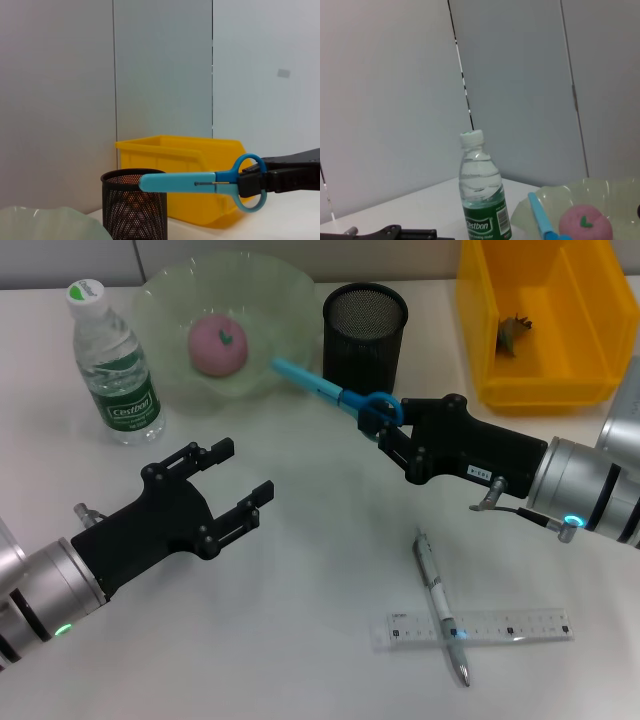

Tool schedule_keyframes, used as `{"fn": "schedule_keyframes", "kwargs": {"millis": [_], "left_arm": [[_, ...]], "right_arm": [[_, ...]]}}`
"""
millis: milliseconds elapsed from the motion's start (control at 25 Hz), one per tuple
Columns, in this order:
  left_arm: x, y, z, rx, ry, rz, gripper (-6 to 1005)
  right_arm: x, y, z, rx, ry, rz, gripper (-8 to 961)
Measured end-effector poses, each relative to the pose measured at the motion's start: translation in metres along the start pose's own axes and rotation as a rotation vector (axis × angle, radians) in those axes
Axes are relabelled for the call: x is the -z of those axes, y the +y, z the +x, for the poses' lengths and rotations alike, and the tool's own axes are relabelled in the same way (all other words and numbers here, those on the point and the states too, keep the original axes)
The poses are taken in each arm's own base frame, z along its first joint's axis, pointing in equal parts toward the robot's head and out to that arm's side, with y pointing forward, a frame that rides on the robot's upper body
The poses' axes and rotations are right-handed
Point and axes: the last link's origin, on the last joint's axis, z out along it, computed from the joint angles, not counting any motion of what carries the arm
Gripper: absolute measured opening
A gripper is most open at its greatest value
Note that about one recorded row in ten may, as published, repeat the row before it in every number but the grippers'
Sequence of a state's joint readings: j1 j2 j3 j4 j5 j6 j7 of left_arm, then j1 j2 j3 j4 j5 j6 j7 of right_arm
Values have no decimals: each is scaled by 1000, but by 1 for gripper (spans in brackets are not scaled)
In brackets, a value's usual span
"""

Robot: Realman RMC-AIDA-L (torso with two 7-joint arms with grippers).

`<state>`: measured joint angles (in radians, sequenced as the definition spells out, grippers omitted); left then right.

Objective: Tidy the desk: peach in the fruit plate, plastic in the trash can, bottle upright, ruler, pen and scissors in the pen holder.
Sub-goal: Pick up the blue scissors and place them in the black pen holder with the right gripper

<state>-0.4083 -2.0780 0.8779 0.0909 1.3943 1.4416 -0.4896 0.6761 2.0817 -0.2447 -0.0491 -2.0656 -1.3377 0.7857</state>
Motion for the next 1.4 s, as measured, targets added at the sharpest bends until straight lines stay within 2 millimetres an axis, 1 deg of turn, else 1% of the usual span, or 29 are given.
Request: {"fn": "schedule_keyframes", "kwargs": {"millis": [160, 320, 440, 480, 520, 600, 640, 680, 720, 760, 840, 880, 920, 1040, 1080, 1120, 1160, 1240, 1280, 1320, 1400], "left_arm": [[0, 0, 0, 2, 1, 1, 678], [-1, -1, 1, 2, 3, 0, 675], [-1, 0, 2, 3, 8, -3, 675], [-1, 0, 2, 5, 12, -3, 675], [-1, 0, 2, 5, 12, -3, 675], [0, 0, 2, 6, 13, -3, 675], [0, 0, 2, 7, 14, -3, 675], [0, 0, 2, 7, 14, -3, 675], [0, 0, 2, 7, 14, -3, 675], [0, 0, 2, 7, 14, -3, 675], [0, 1, 2, 7, 14, -3, 675], [0, 1, 2, 7, 14, -3, 675], [0, 1, 2, 8, 14, -3, 675], [0, 1, 2, 9, 14, -5, 676], [0, 1, 2, 9, 14, -5, 676], [0, 1, 2, 9, 14, -5, 676], [0, 1, 2, 10, 14, -6, 676], [0, 3, 1, 17, 15, -7, 676], [0, 3, 1, 17, 15, -7, 676], [0, 3, 1, 18, 16, -8, 676], [0, 3, 1, 19, 18, -8, 676]], "right_arm": [[0, 0, 0, 4, 3, -2, 69], [1, -4, -2, 19, 6, 4, 69], [7, -10, -9, 28, 5, -12, 69], [14, -15, -18, 12, 8, -38, 69], [14, -15, -18, 12, 8, -38, 69], [21, -22, -29, -10, 22, -61, 69], [27, -29, -41, -28, 52, -83, 69], [30, -32, -47, -28, 74, -92, 69], [30, -32, -47, -28, 74, -92, 69], [32, -35, -52, -35, 94, -100, 69], [37, -41, -66, -38, 143, -105, 69], [41, -46, -79, -42, 186, -98, 69], [41, -46, -79, -42, 186, -98, 69], [47, -54, -102, -51, 248, -73, 69], [50, -58, -117, -57, 294, -52, 69], [50, -58, -117, -57, 294, -52, 69], [51, -59, -124, -63, 315, -43, 69], [51, -62, -139, -71, 364, -18, 69], [48, -64, -152, -82, 416, 13, 69], [48, -64, -152, -82, 416, 13, 69], [42, -66, -163, -82, 485, 49, 69]]}}
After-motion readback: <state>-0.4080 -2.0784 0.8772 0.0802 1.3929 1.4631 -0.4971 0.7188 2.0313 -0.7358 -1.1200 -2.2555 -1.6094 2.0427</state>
